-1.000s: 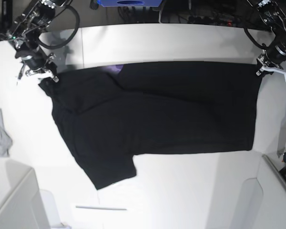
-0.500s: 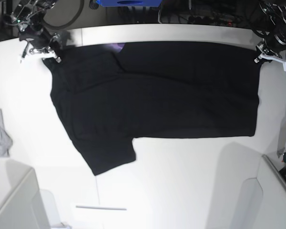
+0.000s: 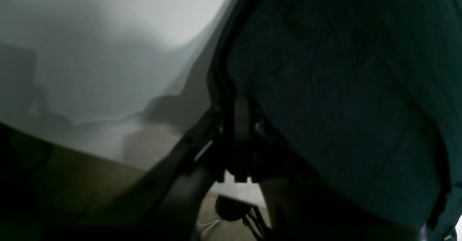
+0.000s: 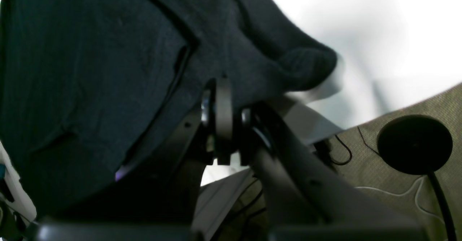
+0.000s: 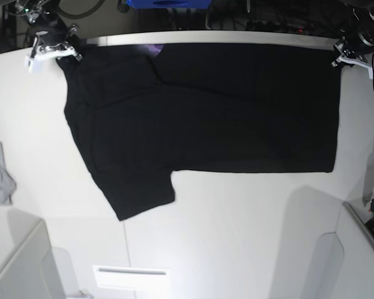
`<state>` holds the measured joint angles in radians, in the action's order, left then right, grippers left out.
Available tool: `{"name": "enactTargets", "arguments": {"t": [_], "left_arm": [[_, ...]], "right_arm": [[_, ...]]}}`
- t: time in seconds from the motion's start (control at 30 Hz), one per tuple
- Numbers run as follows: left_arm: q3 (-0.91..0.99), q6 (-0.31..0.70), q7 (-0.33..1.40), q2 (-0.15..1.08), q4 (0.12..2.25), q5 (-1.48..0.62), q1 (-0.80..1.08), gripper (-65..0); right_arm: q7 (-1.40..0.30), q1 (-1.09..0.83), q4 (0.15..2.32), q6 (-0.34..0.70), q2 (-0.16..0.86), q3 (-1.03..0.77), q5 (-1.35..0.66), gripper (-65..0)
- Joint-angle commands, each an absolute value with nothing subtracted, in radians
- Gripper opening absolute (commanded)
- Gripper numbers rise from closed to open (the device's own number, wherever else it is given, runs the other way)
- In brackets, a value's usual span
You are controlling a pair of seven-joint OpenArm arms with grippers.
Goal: Fold the T-shirt properly
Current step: 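Release the hem and raise both grippers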
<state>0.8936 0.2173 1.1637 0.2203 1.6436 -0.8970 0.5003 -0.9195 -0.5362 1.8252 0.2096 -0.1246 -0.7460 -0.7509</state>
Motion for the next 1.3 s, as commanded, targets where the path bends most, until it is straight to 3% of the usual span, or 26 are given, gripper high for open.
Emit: {"name": "enactTargets", "arguments": {"t": [0.0, 1.1, 1.13, 1.23, 1.27], "left_arm": [[0.903, 0.222, 1.155, 0.237, 1.664, -0.909, 0.51, -65.0], [0.905, 0.222, 1.152, 0.239, 1.667, -0.911, 0.544, -65.0], [0.905, 0.222, 1.152, 0.239, 1.667, -0.911, 0.544, -65.0], [0.905, 0.222, 1.152, 0.239, 1.681, -0.909, 0.549, -64.5], [0.905, 0.222, 1.152, 0.239, 1.698, -0.909, 0.55, -57.4]], "right_arm": [[-0.911, -0.544, 1.85, 0.219, -0.119, -0.75, -0.762, -65.0], [-0.917, -0.573, 1.867, 0.217, -0.117, -0.748, -0.762, -65.0], [-0.917, -0.573, 1.867, 0.217, -0.117, -0.748, -0.762, -61.5], [-0.917, -0.575, 1.867, 0.217, -0.117, -0.75, -0.762, -41.7], [-0.917, -0.575, 1.867, 0.217, -0.117, -0.75, -0.762, -36.8]]}}
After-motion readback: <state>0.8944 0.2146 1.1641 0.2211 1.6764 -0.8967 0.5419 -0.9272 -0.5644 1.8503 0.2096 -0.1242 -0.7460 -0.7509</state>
